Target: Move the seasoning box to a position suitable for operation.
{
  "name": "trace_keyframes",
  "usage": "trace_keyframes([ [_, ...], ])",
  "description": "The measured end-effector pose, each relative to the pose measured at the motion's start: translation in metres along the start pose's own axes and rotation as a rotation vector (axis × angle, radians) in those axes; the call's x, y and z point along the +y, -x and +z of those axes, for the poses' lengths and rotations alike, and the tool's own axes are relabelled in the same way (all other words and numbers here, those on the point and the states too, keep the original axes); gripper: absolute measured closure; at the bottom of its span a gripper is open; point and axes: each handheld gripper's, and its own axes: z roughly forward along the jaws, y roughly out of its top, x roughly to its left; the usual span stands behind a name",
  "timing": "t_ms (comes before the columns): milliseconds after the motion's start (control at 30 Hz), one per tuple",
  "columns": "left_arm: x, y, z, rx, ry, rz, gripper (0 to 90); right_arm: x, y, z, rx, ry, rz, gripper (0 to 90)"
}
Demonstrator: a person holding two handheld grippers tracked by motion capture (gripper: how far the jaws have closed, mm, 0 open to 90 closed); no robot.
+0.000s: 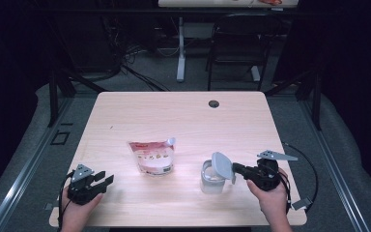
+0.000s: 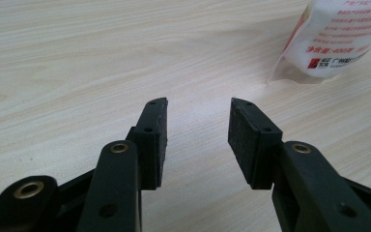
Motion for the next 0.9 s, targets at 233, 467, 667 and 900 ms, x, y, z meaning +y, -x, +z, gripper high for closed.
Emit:
trace_keyframes([
  [233, -0.0001, 0.0, 0.0007, -0.002, -0.002, 0.001, 58.7, -0.0013, 0.003, 0.0005, 0.005, -0.003, 0.014, 90.0],
  [467, -0.0001, 0.0001, 0.0007, -0.002, -0.002, 0.001, 58.7, -0.0027, 0.0044, 0.0018, 0.001, -0.009, 0.024, 90.0],
  [667, 0.0, -0.0001, -0.0001, 0.0, -0.001, 0.0, 58.7, -0.006, 0.0091, 0.0056, 0.003, -0.02, 0.047, 90.0],
  [900, 0.0, -0.0003, -0.0003, -0.001, 0.001, -0.002, 58.7, -0.007, 0.0097, 0.0064, -0.008, -0.028, 0.04, 90.0],
])
